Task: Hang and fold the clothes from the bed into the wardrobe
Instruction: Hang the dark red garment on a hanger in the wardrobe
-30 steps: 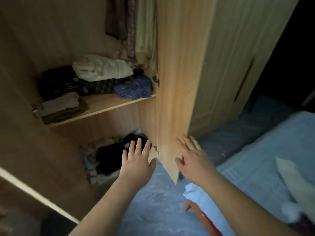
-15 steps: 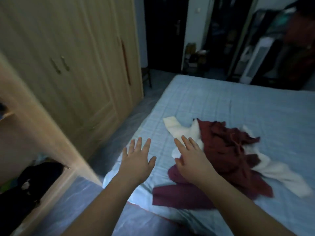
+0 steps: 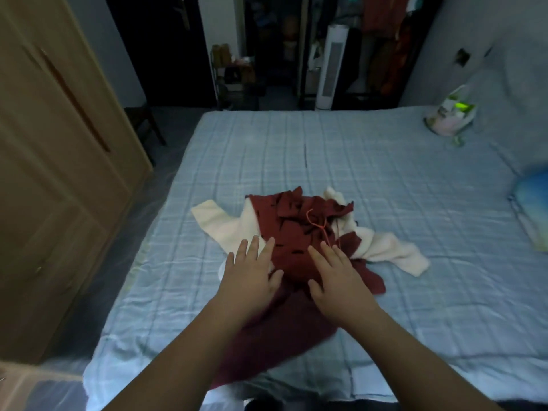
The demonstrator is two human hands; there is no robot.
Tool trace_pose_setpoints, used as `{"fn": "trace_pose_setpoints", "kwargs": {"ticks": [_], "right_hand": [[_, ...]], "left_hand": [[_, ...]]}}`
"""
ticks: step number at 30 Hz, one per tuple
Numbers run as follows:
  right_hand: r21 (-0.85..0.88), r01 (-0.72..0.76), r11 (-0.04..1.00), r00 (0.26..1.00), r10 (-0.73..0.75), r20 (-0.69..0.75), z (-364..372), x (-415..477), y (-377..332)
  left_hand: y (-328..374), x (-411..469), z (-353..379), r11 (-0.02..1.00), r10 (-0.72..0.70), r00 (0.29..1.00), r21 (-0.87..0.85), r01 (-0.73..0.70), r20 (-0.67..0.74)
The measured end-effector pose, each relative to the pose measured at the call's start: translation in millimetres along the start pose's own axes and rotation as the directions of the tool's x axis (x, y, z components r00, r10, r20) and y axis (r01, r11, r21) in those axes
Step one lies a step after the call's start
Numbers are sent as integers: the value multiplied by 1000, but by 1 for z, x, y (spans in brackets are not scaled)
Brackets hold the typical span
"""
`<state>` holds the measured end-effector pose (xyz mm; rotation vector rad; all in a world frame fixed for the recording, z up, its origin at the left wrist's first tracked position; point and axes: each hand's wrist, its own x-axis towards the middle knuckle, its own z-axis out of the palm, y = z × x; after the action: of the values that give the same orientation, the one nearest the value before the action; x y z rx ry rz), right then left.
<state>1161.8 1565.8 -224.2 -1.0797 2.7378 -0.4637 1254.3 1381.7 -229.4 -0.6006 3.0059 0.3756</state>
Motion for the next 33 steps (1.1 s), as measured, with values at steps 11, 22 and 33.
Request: {"fn": "trace_pose_setpoints", "kwargs": {"ticks": [11, 22, 33], "right_hand": [[55, -304, 951, 953, 303, 28, 27, 78, 46], [165, -511, 844, 857, 487, 167, 63, 113, 122], [301, -641, 706, 761, 536, 365, 136, 154, 184]], "left_hand": [[-29, 133, 38, 988, 153, 972, -55, -146, 176], [-15, 203, 86, 980, 198, 910, -84, -179, 366], [27, 242, 152, 992, 126, 839, -39, -124, 529]]}}
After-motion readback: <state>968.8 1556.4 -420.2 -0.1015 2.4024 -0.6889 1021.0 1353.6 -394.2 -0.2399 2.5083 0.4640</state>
